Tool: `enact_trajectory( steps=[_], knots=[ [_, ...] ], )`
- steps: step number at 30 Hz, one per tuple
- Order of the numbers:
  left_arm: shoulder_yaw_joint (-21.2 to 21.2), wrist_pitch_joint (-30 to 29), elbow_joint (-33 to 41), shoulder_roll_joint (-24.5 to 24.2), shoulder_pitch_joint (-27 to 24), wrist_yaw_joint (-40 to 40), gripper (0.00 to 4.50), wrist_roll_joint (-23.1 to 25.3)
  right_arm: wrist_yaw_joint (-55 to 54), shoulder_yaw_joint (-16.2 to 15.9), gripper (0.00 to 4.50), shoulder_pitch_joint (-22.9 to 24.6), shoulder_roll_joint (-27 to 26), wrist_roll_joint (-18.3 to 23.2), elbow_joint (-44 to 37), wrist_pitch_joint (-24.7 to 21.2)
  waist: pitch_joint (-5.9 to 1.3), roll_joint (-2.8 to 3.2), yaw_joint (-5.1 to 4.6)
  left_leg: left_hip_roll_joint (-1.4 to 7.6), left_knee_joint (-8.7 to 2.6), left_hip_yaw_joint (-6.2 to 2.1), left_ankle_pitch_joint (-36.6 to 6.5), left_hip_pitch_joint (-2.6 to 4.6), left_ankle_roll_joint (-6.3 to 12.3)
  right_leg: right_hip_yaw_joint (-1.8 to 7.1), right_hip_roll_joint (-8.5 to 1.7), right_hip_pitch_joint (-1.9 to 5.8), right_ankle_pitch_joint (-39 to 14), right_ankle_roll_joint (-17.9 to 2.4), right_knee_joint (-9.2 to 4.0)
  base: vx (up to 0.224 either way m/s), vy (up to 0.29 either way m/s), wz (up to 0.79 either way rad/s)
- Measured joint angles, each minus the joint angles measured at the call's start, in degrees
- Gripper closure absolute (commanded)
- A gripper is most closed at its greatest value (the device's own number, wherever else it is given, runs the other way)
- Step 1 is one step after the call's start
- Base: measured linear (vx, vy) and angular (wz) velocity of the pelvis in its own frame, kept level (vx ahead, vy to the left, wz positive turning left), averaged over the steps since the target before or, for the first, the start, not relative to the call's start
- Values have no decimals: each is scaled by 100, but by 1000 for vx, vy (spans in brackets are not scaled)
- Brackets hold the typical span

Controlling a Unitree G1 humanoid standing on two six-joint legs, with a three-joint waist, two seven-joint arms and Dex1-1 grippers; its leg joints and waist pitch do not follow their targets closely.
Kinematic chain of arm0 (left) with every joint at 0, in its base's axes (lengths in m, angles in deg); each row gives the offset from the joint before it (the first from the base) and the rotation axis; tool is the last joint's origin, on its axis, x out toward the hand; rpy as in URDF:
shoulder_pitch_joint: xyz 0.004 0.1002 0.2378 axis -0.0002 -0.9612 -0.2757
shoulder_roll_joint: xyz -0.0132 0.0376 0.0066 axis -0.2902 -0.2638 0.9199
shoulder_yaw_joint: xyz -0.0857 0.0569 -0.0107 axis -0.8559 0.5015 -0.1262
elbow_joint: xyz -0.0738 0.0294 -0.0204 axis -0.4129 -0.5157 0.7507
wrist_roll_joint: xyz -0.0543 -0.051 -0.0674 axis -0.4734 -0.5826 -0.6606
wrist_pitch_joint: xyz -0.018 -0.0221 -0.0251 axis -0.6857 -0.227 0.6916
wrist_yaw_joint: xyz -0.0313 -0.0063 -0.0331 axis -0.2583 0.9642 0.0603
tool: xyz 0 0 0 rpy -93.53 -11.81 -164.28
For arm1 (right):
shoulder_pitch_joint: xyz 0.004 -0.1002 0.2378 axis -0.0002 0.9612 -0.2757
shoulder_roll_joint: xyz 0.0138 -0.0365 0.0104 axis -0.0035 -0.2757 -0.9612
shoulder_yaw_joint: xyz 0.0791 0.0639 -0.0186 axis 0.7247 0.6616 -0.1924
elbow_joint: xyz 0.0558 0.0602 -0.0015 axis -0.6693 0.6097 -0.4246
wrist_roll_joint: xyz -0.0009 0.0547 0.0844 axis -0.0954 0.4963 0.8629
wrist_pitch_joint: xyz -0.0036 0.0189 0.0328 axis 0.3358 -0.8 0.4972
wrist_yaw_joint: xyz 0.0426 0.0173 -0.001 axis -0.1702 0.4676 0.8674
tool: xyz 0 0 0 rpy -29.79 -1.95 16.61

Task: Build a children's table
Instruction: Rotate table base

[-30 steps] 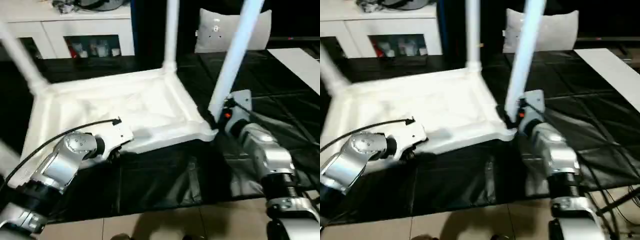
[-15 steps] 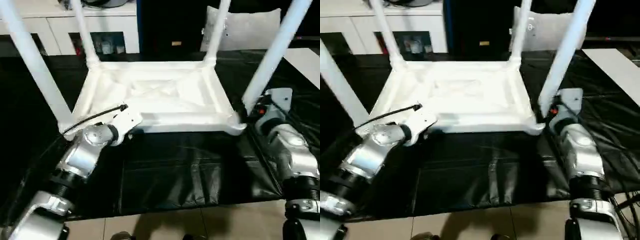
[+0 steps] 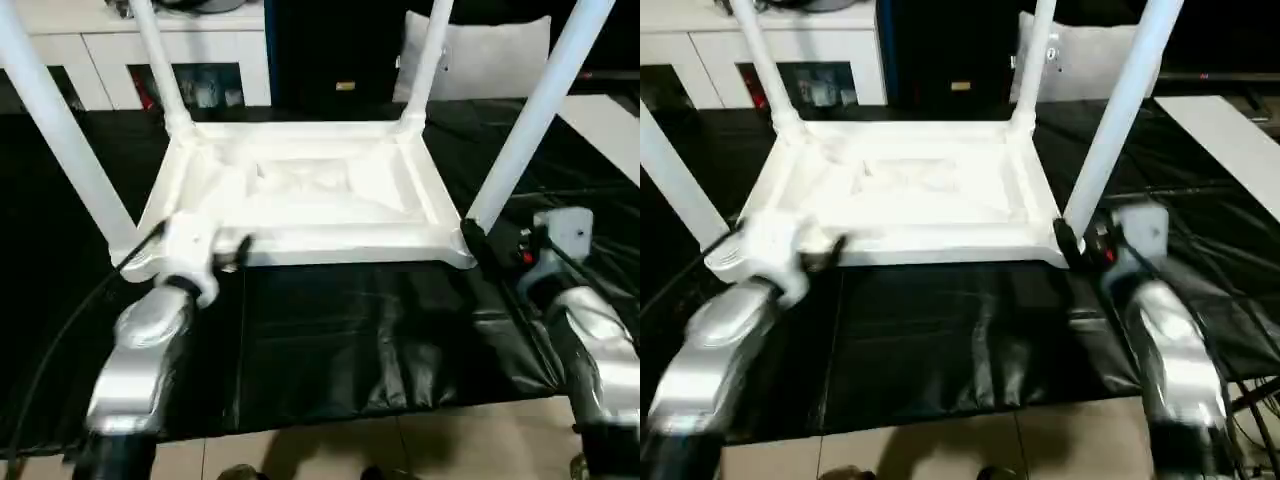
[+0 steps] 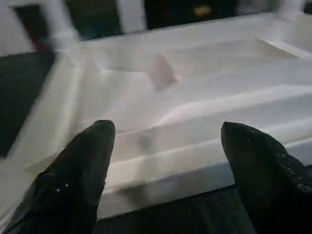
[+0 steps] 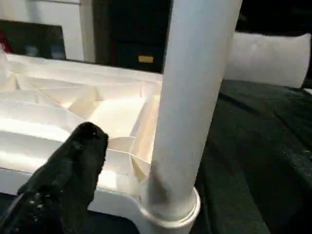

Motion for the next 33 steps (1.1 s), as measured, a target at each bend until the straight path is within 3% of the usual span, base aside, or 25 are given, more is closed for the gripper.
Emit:
enact_trajectory(
  steps=[3,6,11,18,22,27,33],
  knots=[
    [-84,287,322,101,-277,-190,19,3,185,-136,0,362,-103,312,-607,-306,1,-1,-8,-1,0,-5,0,3,0,-1,1,4,-1,2,-6,0,0,0],
    [-244,266,468,304,-317,-473,5,1,523,-575,0,456,-114,599,-999,-694,6,-11,-40,-2,3,-7,0,1,0,-4,2,7,-1,4,-13,0,0,0],
    [-680,-411,675,900,-226,-1182,2,-234,775,-976,0,237,-156,787,-1112,-1238,12,-32,-142,0,6,-22,3,-4,4,-20,8,18,3,10,-81,0,0,0],
    [-975,-476,757,962,-205,-1809,2,-111,707,-1077,0,94,-213,808,-1112,-1535,20,-72,-157,-6,7,-23,2,-13,16,-8,8,25,19,36,-109,0,0,0],
    [-1262,-554,362,720,368,-2078,2,-106,746,-1293,0,-85,-118,469,-1040,-1265,18,-74,-121,-5,-4,-29,0,-11,15,-7,10,25,23,40,-89,0,0,0],
    [-1386,-546,-295,319,859,-2076,2,-115,586,-1309,0,-145,-112,217,-908,-1232,18,-71,-134,-6,-9,-29,-9,-23,27,-2,12,11,28,34,-82,0,0,0],
    [-1636,-447,-1615,-168,1649,-2065,2,-216,434,-1428,0,-399,-40,175,-649,-1927,19,-67,-136,-4,-6,-26,-12,-18,28,5,16,8,31,30,-70,0,0,0]
  ],
)
